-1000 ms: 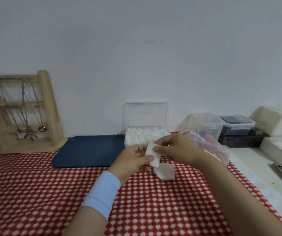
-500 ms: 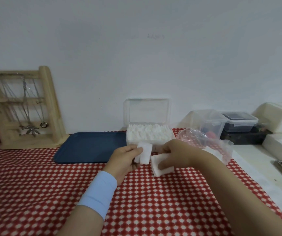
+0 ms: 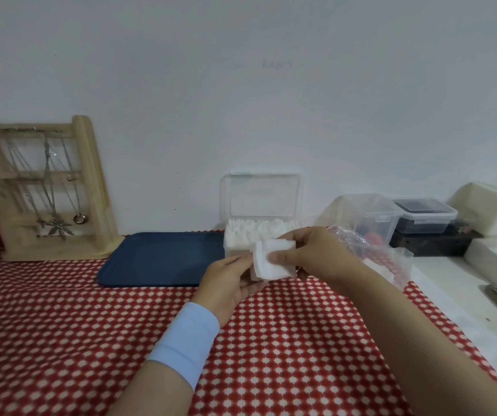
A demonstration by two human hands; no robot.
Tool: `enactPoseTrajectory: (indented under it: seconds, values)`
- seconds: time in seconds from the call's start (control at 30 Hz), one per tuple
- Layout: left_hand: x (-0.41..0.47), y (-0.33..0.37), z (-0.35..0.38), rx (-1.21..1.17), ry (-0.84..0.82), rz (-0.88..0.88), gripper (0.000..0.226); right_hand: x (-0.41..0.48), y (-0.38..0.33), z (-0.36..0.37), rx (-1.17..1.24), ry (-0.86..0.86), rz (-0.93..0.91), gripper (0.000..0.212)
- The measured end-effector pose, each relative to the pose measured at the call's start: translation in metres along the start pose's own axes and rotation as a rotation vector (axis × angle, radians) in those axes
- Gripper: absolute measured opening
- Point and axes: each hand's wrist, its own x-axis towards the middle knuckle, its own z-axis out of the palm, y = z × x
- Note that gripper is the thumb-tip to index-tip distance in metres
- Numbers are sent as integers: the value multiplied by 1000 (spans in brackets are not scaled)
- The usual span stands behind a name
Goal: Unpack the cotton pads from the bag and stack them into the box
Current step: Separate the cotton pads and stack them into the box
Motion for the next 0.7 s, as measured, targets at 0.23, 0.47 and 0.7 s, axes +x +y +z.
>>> enactPoseTrajectory:
  seconds: [0.23,0.47,0.7]
  values:
    - [-4,3,5,-24,-73,-48,29,0,0,8,-118,78,-12,23]
    - [-6,6,5,-3,-69,-32,30,1,0,12,-146,133,-17,25]
    - [-4,7,0,-113,33,-33,21,3,5,11,115,174,94,21]
